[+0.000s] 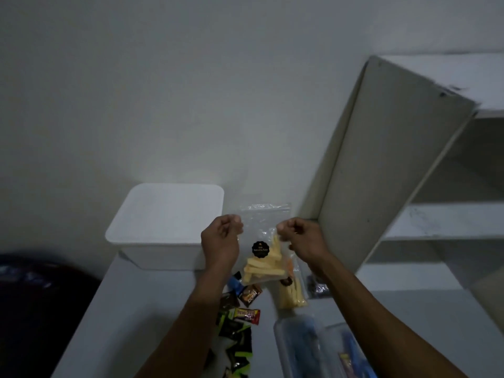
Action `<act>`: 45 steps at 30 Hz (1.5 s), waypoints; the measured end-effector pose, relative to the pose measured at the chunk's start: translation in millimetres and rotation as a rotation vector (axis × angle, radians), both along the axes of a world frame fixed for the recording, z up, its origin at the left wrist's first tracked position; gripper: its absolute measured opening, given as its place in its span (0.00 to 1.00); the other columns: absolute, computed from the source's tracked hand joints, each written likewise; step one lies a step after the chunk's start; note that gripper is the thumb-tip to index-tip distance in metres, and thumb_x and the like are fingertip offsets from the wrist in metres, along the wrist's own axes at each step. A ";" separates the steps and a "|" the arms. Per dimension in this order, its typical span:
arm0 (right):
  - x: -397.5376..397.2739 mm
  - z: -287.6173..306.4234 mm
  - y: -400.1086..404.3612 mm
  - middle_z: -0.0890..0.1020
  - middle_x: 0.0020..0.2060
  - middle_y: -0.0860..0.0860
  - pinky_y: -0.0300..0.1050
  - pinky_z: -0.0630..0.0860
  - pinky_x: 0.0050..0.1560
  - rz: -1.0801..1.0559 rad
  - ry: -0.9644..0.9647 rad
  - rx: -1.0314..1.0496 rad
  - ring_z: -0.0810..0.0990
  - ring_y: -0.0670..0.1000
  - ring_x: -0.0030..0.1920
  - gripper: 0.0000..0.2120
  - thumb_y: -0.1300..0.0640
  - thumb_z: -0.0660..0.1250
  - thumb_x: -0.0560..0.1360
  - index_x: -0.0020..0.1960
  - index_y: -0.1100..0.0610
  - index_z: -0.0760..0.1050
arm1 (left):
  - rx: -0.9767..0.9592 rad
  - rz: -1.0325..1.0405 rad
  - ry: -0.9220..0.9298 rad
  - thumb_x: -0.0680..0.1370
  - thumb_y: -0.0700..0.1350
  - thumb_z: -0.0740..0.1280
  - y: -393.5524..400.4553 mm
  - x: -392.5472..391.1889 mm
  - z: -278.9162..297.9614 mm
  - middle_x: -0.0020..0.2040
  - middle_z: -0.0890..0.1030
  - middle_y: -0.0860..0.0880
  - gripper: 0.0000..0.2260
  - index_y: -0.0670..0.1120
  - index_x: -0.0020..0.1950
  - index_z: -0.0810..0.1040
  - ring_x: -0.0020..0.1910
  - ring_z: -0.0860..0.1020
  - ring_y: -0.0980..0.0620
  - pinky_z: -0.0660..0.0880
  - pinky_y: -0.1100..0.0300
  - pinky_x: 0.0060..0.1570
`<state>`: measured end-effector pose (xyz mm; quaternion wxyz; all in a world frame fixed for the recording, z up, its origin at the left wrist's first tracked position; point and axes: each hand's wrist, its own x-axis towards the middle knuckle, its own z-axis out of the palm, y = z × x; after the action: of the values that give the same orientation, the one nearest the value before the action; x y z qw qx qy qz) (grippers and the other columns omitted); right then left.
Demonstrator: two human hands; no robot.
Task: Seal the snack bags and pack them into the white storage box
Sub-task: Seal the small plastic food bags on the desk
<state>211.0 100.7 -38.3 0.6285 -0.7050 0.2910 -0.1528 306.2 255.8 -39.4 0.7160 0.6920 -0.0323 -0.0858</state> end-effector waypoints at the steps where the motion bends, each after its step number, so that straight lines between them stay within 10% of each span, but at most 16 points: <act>1: -4.4 5.0 4.8 0.84 0.43 0.54 0.33 0.74 0.33 -0.006 -0.005 -0.009 0.82 0.47 0.40 0.05 0.56 0.72 0.76 0.47 0.58 0.81 | -0.022 0.000 -0.010 0.78 0.45 0.70 3.6 -3.4 6.0 0.43 0.85 0.47 0.05 0.45 0.51 0.81 0.40 0.83 0.56 0.78 0.58 0.44; 8: -29.4 33.9 30.7 0.81 0.43 0.50 0.36 0.75 0.38 -0.022 -0.067 -0.107 0.81 0.50 0.45 0.12 0.52 0.75 0.73 0.53 0.55 0.79 | -0.140 -0.047 -0.101 0.79 0.45 0.68 21.2 -28.1 39.0 0.41 0.85 0.46 0.03 0.47 0.49 0.81 0.39 0.83 0.54 0.80 0.54 0.45; 12: -27.5 64.3 32.4 0.75 0.59 0.47 0.43 0.73 0.56 -0.101 -0.111 -0.560 0.74 0.47 0.58 0.30 0.42 0.75 0.70 0.67 0.50 0.71 | -0.159 -0.094 -0.096 0.78 0.46 0.69 20.0 -35.5 56.5 0.41 0.85 0.47 0.03 0.48 0.49 0.81 0.41 0.83 0.53 0.80 0.51 0.45; 17: -10.9 110.6 19.7 0.78 0.62 0.46 0.56 0.68 0.65 0.107 0.023 -0.963 0.70 0.52 0.66 0.20 0.38 0.67 0.74 0.61 0.45 0.77 | -0.143 -0.149 -0.105 0.78 0.47 0.69 6.9 -38.2 74.8 0.42 0.85 0.46 0.06 0.46 0.50 0.81 0.43 0.83 0.52 0.80 0.50 0.45; 25: -5.0 136.6 -14.4 0.84 0.46 0.44 0.59 0.72 0.61 0.244 0.046 -0.881 0.80 0.49 0.53 0.09 0.42 0.67 0.76 0.47 0.47 0.80 | -0.126 -0.149 -0.180 0.79 0.48 0.68 -23.3 -44.4 95.7 0.45 0.84 0.48 0.04 0.48 0.50 0.81 0.44 0.83 0.52 0.82 0.49 0.46; 45: -3.5 169.1 -13.3 0.80 0.54 0.45 0.66 0.59 0.69 0.244 0.004 -0.926 0.75 0.51 0.60 0.07 0.46 0.64 0.79 0.46 0.47 0.76 | -0.134 -0.044 -0.149 0.79 0.46 0.69 -48.4 -52.0 125.1 0.39 0.80 0.56 0.04 0.50 0.46 0.82 0.36 0.73 0.55 0.78 0.51 0.43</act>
<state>207.6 87.4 130.7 0.2611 -0.9402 0.1086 -0.1899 254.2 207.4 85.7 0.7544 0.6460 -0.1063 -0.0473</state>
